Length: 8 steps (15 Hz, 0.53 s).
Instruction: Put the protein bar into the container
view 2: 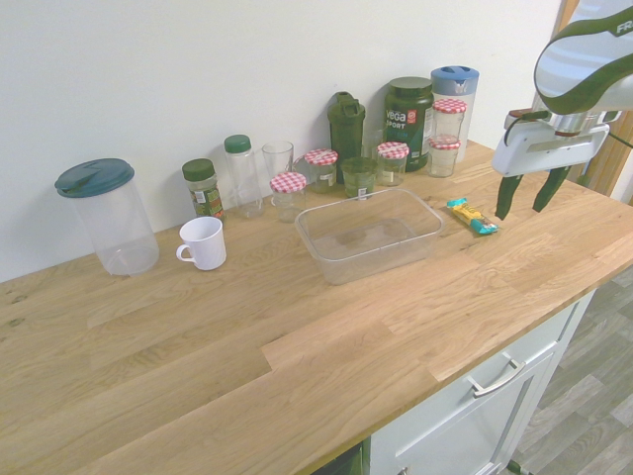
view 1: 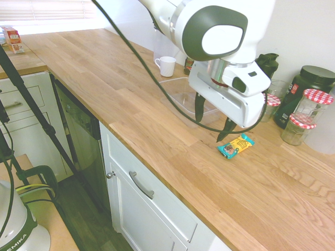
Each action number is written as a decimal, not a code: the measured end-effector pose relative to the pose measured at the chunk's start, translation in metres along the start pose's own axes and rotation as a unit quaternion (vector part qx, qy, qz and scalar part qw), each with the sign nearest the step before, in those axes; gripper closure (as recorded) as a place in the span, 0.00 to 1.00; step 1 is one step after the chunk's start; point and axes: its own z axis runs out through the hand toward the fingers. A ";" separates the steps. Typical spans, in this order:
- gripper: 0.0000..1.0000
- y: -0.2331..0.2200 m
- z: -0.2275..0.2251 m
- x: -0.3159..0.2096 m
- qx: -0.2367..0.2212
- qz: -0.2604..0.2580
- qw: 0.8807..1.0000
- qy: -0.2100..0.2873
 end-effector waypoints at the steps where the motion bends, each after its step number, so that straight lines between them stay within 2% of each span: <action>1: 0.00 -0.007 0.007 0.010 -0.003 0.001 1.000 0.002; 8: 0.00 -0.030 0.048 0.048 -0.022 0.005 1.000 0.000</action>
